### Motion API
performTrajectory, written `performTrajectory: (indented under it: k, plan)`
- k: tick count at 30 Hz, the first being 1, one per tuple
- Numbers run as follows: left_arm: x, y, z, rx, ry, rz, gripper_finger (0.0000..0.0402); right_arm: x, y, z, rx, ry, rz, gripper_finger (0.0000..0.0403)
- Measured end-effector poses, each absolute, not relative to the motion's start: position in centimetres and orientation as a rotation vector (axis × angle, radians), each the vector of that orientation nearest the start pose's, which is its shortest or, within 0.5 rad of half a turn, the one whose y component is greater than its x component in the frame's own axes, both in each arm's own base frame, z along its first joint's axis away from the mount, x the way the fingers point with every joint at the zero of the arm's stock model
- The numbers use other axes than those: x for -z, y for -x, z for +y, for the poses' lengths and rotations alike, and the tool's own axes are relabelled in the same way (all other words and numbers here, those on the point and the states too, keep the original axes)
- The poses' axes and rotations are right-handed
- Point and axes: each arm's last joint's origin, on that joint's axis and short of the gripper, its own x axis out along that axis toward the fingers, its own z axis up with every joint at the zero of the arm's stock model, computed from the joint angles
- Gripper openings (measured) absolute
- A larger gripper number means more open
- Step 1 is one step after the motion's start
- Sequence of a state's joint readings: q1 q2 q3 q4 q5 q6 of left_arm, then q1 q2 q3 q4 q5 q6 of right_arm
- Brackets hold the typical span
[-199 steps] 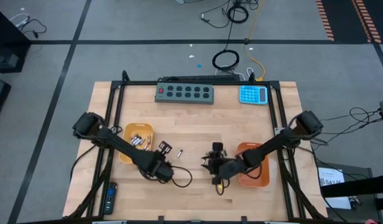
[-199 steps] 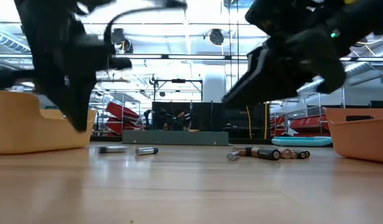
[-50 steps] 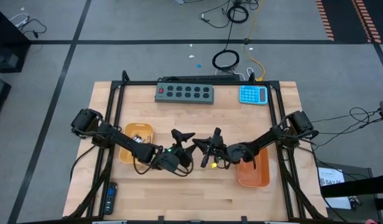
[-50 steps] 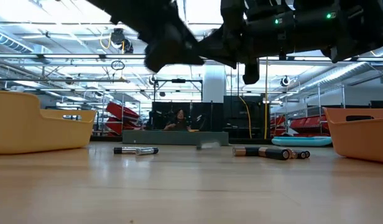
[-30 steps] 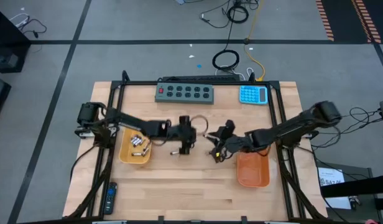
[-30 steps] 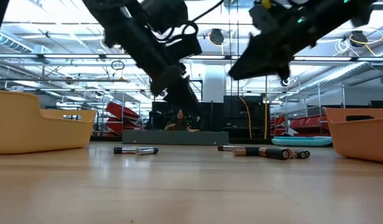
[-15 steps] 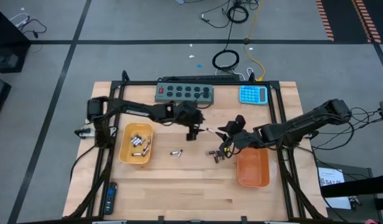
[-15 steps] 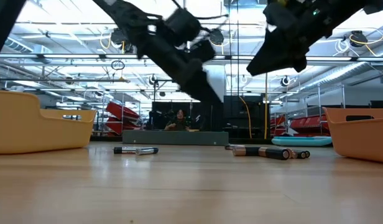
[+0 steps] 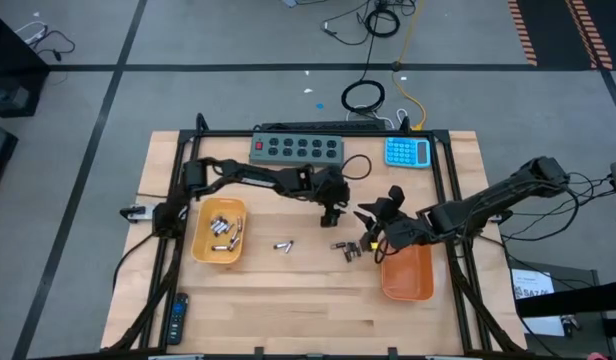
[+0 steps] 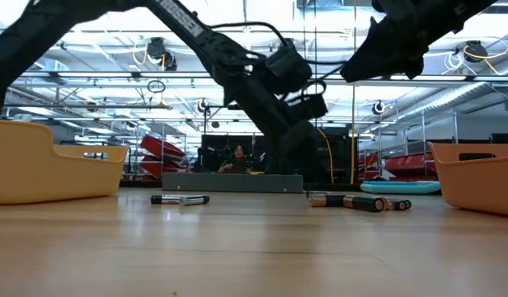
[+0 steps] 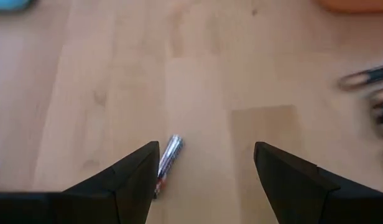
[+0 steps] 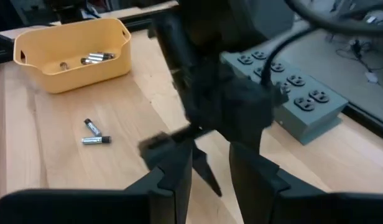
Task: Sort batteries
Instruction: Put the silver battery into the yellow bin
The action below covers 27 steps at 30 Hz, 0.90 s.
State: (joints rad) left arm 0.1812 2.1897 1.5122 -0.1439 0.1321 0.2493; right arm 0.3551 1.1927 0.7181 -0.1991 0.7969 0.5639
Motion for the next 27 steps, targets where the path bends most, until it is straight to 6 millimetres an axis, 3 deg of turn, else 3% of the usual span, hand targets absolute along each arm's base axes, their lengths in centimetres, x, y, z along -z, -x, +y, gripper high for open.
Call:
performTrajectory:
  k: [8, 15, 27]
  plan:
    - [-13.1, -48.1, 9.6, -0.086, -0.191, 0.728, 0.0271, -23.6, -22.5, 7.2, 0.574, -0.154, 0.4, 0.01]
    - [-11.8, -47.6, 11.6, -0.078, -0.034, 0.744, 0.0271, -23.7, -22.2, 7.9, 0.587, -0.142, 0.369, 0.01]
    - [-11.6, -47.6, 10.1, 0.017, -0.09, 0.783, 0.0271, -23.8, -22.2, 8.0, 0.593, -0.174, 0.354, 0.01]
